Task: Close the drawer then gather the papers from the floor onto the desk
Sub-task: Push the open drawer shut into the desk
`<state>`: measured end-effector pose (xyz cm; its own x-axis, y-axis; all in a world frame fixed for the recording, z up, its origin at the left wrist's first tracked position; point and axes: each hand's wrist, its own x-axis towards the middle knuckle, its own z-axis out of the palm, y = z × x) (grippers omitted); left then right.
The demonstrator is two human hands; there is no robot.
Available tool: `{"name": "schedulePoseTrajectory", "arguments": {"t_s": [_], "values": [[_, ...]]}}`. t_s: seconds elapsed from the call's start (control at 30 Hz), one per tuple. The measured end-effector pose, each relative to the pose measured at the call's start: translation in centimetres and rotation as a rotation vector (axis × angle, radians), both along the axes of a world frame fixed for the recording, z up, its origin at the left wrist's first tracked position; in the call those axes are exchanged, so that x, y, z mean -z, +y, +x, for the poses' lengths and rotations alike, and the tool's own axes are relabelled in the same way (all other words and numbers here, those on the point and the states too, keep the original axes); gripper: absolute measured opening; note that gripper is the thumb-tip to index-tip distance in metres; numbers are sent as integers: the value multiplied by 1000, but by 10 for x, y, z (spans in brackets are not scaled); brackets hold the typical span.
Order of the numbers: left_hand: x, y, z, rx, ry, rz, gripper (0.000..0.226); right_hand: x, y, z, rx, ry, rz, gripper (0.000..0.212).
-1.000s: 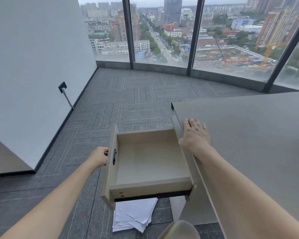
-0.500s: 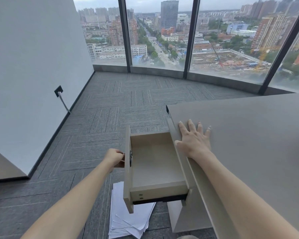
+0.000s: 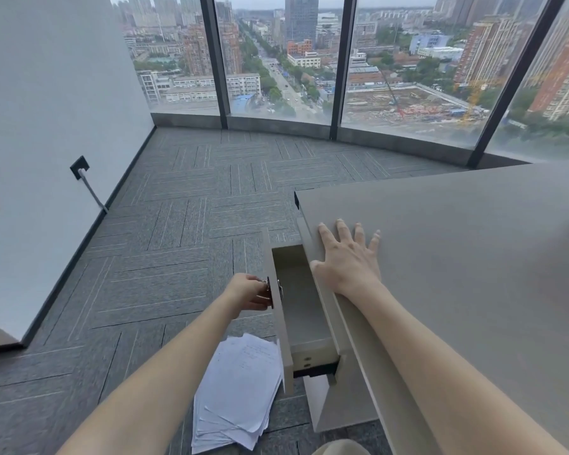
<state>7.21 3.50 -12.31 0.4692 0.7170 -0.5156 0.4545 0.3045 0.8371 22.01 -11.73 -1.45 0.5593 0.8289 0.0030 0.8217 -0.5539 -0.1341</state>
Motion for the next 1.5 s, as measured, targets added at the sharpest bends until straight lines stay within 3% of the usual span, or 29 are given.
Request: {"name": "schedulePoseTrajectory", "arguments": {"t_s": [0.53, 0.77, 1.03, 1.5], "values": [[11, -15, 38, -12, -176, -150, 24, -1, 2, -2, 15, 18, 49, 84], [15, -22, 52, -2, -240, -205, 16, -1, 3, -3, 29, 23, 51, 82], [17, -24, 68, 22, -252, -194, 23, -1, 5, -3, 30, 23, 53, 82], [19, -17, 73, 91, -181, -213, 12, -2, 6, -3, 43, 45, 54, 83]]}}
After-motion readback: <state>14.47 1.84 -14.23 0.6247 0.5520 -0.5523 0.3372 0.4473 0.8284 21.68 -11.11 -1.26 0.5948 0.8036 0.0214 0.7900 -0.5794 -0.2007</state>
